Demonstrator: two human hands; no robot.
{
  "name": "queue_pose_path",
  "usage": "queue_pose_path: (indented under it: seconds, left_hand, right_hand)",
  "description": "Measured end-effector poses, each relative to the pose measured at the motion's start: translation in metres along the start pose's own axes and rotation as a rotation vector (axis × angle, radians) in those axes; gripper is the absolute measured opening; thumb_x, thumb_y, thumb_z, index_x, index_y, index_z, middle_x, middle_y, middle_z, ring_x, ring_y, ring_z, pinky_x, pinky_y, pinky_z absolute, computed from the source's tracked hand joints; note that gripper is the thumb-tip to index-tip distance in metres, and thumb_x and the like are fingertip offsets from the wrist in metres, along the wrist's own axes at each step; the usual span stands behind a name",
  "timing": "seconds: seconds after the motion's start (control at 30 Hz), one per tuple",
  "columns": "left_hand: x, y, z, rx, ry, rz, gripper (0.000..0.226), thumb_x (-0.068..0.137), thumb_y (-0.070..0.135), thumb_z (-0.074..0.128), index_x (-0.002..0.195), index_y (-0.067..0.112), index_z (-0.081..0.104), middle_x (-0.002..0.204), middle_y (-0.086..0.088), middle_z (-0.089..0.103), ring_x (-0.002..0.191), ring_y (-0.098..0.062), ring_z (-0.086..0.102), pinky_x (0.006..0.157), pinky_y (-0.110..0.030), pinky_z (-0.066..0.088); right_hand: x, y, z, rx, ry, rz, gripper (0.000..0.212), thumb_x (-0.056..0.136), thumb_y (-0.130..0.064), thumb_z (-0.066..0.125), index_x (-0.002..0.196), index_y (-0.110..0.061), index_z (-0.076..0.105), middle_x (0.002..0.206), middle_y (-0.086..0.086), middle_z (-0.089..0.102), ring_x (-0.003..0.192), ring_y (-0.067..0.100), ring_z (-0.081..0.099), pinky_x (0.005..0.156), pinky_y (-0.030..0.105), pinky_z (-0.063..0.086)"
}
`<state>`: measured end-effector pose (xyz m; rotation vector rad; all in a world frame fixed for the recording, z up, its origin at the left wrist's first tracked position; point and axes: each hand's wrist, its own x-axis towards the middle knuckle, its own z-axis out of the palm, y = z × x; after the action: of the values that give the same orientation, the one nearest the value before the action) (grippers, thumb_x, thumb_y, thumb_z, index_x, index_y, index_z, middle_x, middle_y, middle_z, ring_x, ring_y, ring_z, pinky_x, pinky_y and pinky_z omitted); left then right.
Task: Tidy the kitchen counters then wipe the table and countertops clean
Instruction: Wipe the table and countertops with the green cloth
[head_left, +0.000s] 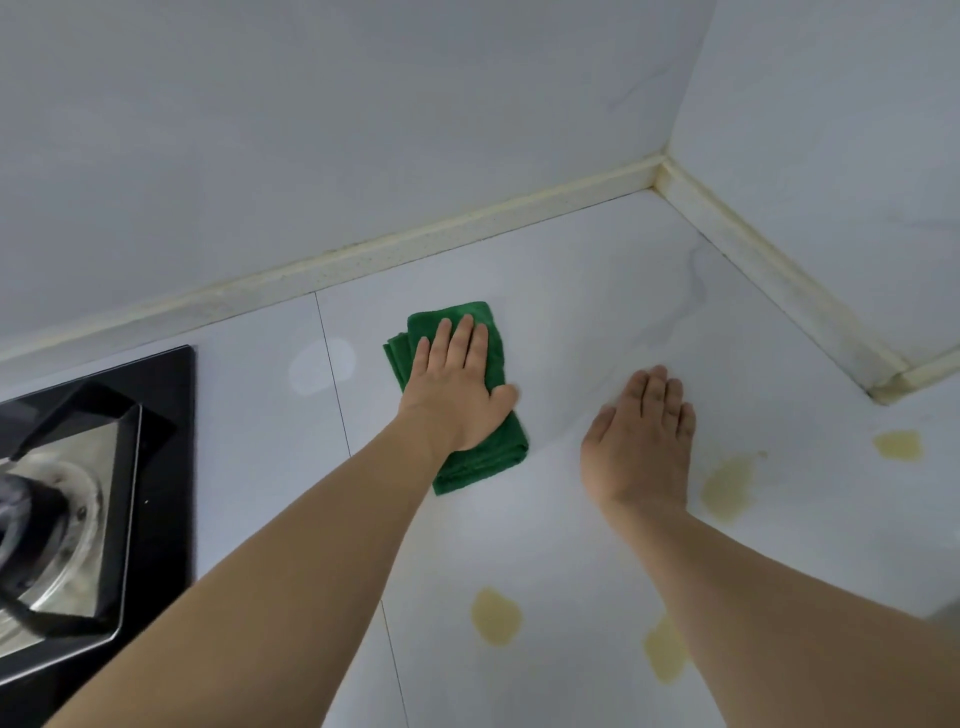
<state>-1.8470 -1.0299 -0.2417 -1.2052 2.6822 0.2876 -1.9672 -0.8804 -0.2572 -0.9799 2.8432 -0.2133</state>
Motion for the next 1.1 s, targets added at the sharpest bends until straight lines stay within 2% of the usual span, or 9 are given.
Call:
queue_pose_path:
  seconds: [0.27, 0.4, 0.5, 0.67, 0.9, 1.1]
  left_hand:
    - [-0.008, 0.004, 0.003, -0.024, 0.003, -0.076, 0.080, 0.095, 0.054, 0.019, 0.155, 0.012, -0.012, 0.163, -0.004, -0.019, 0.148, -0.023, -0.021, 0.121, -0.045, -0.009]
    - [-0.033, -0.004, 0.008, -0.004, 0.001, -0.032, 0.079, 0.095, 0.054, 0.019, 0.155, 0.013, -0.012, 0.163, -0.003, -0.019, 0.148, -0.021, -0.021, 0.122, -0.044, -0.008]
    - [-0.020, -0.015, 0.003, 0.025, 0.018, -0.015, 0.078, 0.095, 0.054, 0.020, 0.156, 0.015, -0.010, 0.163, -0.002, -0.016, 0.149, -0.020, -0.019, 0.122, -0.043, -0.008]
    - [0.002, -0.025, -0.001, -0.005, 0.024, -0.084, 0.078, 0.095, 0.053, 0.020, 0.156, 0.015, -0.009, 0.164, -0.002, -0.015, 0.150, -0.021, -0.017, 0.122, -0.044, -0.007]
    - [-0.045, -0.036, 0.014, 0.006, 0.065, -0.045, 0.078, 0.095, 0.053, 0.021, 0.156, 0.015, -0.009, 0.164, -0.001, -0.015, 0.149, -0.019, -0.018, 0.122, -0.041, -0.008]
    - [-0.019, -0.047, 0.005, 0.016, 0.048, -0.090, 0.079, 0.094, 0.054, 0.022, 0.157, 0.016, -0.007, 0.164, -0.002, -0.012, 0.150, -0.020, -0.016, 0.122, -0.043, -0.006]
  right_hand:
    - [-0.001, -0.001, -0.001, -0.004, 0.000, 0.002, 0.060, 0.100, -0.028, 0.020, 0.153, -0.001, 0.007, 0.162, 0.013, 0.002, 0.149, 0.027, 0.000, 0.121, 0.040, 0.000]
    - [-0.002, -0.001, -0.002, -0.002, -0.002, 0.008, 0.060, 0.100, -0.027, 0.021, 0.153, -0.001, 0.008, 0.162, 0.012, 0.003, 0.149, 0.027, 0.001, 0.121, 0.040, 0.000]
    - [0.000, -0.001, 0.000, -0.007, 0.008, 0.000, 0.060, 0.100, -0.027, 0.022, 0.153, -0.001, 0.009, 0.161, 0.013, 0.004, 0.149, 0.027, 0.001, 0.121, 0.040, 0.000]
    - [0.001, -0.001, 0.002, -0.012, 0.009, -0.003, 0.060, 0.100, -0.027, 0.022, 0.153, -0.001, 0.009, 0.161, 0.013, 0.004, 0.149, 0.027, 0.001, 0.121, 0.040, -0.001]
    - [-0.001, -0.002, -0.001, -0.003, 0.003, 0.003, 0.060, 0.100, -0.026, 0.023, 0.152, 0.000, 0.010, 0.161, 0.014, 0.004, 0.149, 0.028, 0.002, 0.121, 0.041, 0.001]
    - [0.000, -0.001, 0.000, -0.009, -0.006, -0.003, 0.060, 0.100, -0.027, 0.021, 0.152, 0.000, 0.008, 0.161, 0.013, 0.002, 0.149, 0.028, 0.000, 0.121, 0.041, 0.000]
